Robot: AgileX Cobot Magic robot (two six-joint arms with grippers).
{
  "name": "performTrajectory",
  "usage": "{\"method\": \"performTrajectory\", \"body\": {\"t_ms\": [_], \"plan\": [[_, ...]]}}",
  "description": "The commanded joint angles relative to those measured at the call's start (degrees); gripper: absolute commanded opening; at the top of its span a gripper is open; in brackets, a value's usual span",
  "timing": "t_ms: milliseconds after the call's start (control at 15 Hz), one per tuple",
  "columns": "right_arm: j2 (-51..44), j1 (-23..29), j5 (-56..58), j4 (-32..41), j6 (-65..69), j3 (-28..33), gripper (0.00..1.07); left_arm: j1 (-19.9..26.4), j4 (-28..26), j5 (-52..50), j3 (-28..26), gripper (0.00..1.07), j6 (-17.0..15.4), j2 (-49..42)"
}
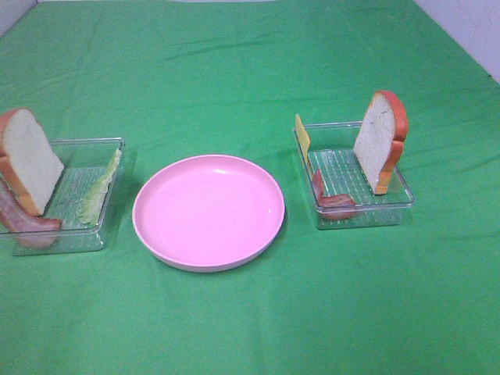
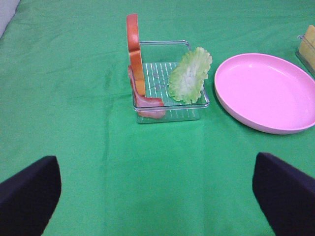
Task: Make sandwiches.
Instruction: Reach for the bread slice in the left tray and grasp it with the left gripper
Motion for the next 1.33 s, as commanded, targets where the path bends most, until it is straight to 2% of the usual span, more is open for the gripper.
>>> {"method": "performTrajectory", "body": {"t_ms": [67,533,733,933,1133,1200,1267,1333], "plan": [[-1.89,-0.34,-0.46,0.11,0.17,0.17,0.95,0.11,0.11,-0.17,0.11,1.0,-0.4,-0.69],[-1.89,-0.34,-0.46,0.11,0.17,0.17,0.95,0.11,0.06,-0.34,0.11,1.0,-0.46,-0.69],[-1.89,-0.34,-0.46,0.11,0.17,0.17,0.95,0.11,-0.06,-4.58,-2.29,1.0,-0.46,4.13],[-1.89,-0.34,-0.46,0.11,0.17,0.17,0.95,-0.4,0.06,-12.09,-5.04,1.0,-2.75,12.78],[-1.89,-0.34,-0.46,0.11,0.17,0.17,0.95,-0.4,0.63,-14.44,-7.51,1.0,-2.52,22.63],[-1.89,-0.34,-0.46,0.11,0.17,0.17,0.95,-0.4,1.55,-14.44,-9.57,1.0,-2.52,27.73],[-1.89,-0.34,-0.46,0.11,0.17,0.17,0.95,-0.4,3.09,-13.98,-14.73,1.0,-2.52,37.99],[-1.89,-0.34,-0.46,0.11,0.17,0.17,0.95,-0.4,3.95,-13.12,-17.88,1.0,-2.52,42.97]]}}
